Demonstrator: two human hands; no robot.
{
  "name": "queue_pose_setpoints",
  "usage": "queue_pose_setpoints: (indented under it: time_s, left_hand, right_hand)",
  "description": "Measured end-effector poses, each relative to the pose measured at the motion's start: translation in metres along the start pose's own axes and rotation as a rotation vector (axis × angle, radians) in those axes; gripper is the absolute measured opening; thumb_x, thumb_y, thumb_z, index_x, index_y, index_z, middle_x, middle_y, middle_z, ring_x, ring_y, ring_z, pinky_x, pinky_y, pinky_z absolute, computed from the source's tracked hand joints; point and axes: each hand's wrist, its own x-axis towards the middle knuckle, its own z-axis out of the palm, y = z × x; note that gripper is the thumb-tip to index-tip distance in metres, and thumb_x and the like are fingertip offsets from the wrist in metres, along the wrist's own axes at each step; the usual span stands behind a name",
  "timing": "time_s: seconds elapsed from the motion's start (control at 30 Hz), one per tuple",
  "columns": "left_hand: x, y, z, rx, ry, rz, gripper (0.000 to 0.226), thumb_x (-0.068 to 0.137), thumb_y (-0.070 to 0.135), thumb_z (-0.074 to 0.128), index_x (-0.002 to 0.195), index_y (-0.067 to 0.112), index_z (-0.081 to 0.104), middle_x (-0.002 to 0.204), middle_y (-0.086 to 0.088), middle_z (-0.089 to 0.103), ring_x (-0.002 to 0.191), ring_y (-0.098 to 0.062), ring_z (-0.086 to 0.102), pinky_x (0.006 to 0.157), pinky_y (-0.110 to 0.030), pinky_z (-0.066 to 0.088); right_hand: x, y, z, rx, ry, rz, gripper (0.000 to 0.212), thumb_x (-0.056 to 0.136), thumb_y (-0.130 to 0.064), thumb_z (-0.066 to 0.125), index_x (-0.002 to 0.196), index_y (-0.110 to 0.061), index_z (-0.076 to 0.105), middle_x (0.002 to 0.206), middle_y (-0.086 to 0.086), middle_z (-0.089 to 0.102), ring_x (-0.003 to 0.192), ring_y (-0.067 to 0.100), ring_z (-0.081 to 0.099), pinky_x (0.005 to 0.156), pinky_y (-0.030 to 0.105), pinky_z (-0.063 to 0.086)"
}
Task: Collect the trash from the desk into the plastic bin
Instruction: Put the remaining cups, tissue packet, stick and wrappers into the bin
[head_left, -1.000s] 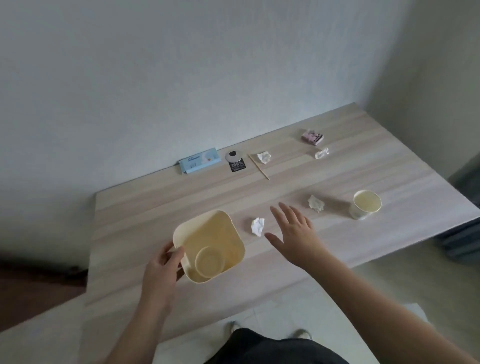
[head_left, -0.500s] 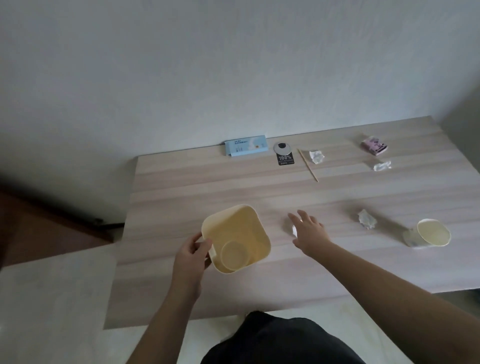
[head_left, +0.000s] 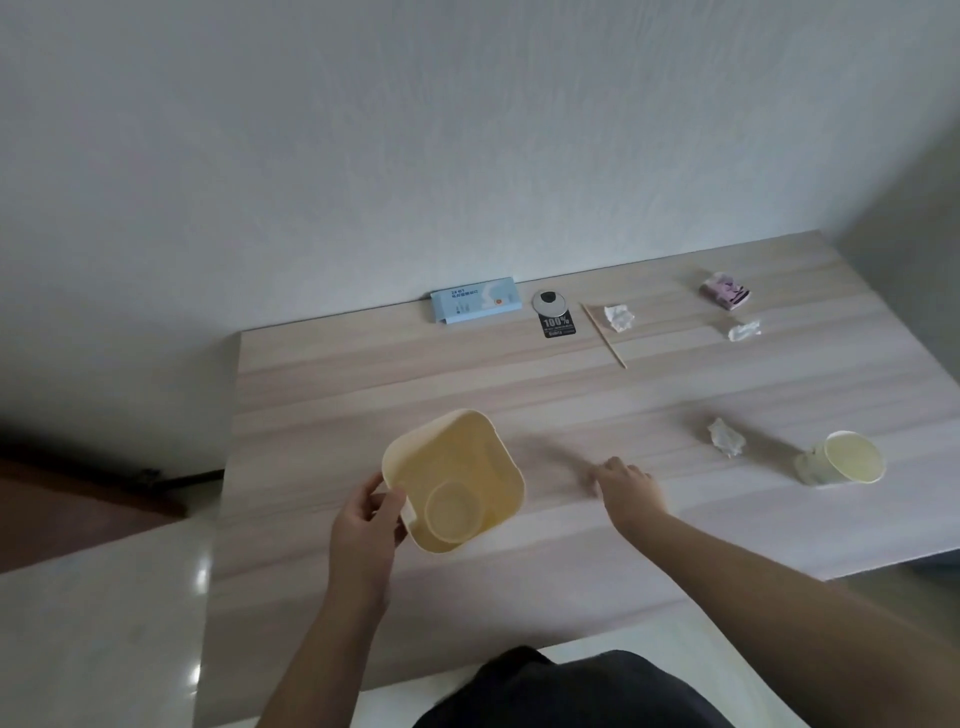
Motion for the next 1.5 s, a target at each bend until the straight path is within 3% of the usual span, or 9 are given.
queue_pose_setpoints:
  time_s: [0.4, 0.63, 0.87, 1.13, 1.3, 1.5]
  left_hand:
    - [0.014, 0.001, 0.03, 0.011, -0.113, 0.006, 0.029, 0.093, 0.014, 0.065, 0.12, 0.023, 0.064, 0.096, -0.006, 0.069, 0.085, -0.022, 0.07, 0.068, -0.032, 0.057]
    - [0.007, -0.002, 0.069, 0.032, -0.215, -0.025, 0.027, 0.094, 0.014, 0.064, 0.12, 0.022, 0.063, 0.095, -0.005, 0.07, 0.084, -0.021, 0.069, 0.067, -0.031, 0.054]
    - [-0.003, -0.004, 0.126, 0.082, -0.278, -0.03, 0.024, 0.093, 0.014, 0.065, 0.117, 0.021, 0.065, 0.095, -0.007, 0.073, 0.082, -0.018, 0.072, 0.063, -0.027, 0.055]
    - [-0.011, -0.011, 0.185, 0.134, -0.228, -0.044, 0.027, 0.093, 0.015, 0.066, 0.119, 0.021, 0.064, 0.098, -0.008, 0.071, 0.087, -0.023, 0.071, 0.069, -0.031, 0.056]
    - [-0.013, -0.014, 0.212, 0.144, -0.208, -0.04, 0.022, 0.093, 0.015, 0.065, 0.109, 0.03, 0.069, 0.089, -0.001, 0.075, 0.082, -0.019, 0.074, 0.066, -0.029, 0.058]
    - [-0.011, -0.019, 0.221, 0.201, -0.173, -0.007, 0.025, 0.092, 0.019, 0.068, 0.113, 0.032, 0.071, 0.096, -0.012, 0.07, 0.085, -0.024, 0.071, 0.071, -0.033, 0.059]
  right_hand:
    - [-0.022, 0.025, -0.008, 0.244, 0.003, 0.142, 0.023, 0.088, -0.015, 0.051, 0.101, -0.028, 0.065, 0.111, 0.001, 0.066, 0.1, 0.026, 0.063, 0.08, 0.029, 0.045]
    - [-0.029, 0.077, -0.046, 0.386, 0.202, 0.18, 0.025, 0.087, -0.012, 0.055, 0.108, -0.021, 0.066, 0.107, 0.004, 0.068, 0.099, 0.025, 0.062, 0.078, 0.031, 0.047]
    - [-0.027, 0.121, -0.039, 0.468, 0.26, 0.214, 0.02, 0.089, -0.015, 0.055, 0.106, -0.017, 0.066, 0.105, 0.006, 0.069, 0.094, 0.028, 0.063, 0.07, 0.031, 0.047]
    - [0.012, 0.176, -0.04, 0.388, 0.231, 0.138, 0.02, 0.088, -0.016, 0.058, 0.105, -0.017, 0.068, 0.12, 0.005, 0.06, 0.111, 0.028, 0.051, 0.084, 0.035, 0.046]
    - [0.039, 0.202, -0.033, 0.355, 0.098, 0.129, 0.02, 0.089, -0.019, 0.058, 0.106, -0.022, 0.068, 0.132, 0.001, 0.046, 0.118, 0.025, 0.045, 0.085, 0.037, 0.047]
    - [0.06, 0.209, -0.021, 0.315, 0.03, 0.088, 0.019, 0.09, -0.018, 0.052, 0.103, -0.016, 0.066, 0.117, 0.009, 0.051, 0.107, 0.032, 0.051, 0.078, 0.037, 0.045]
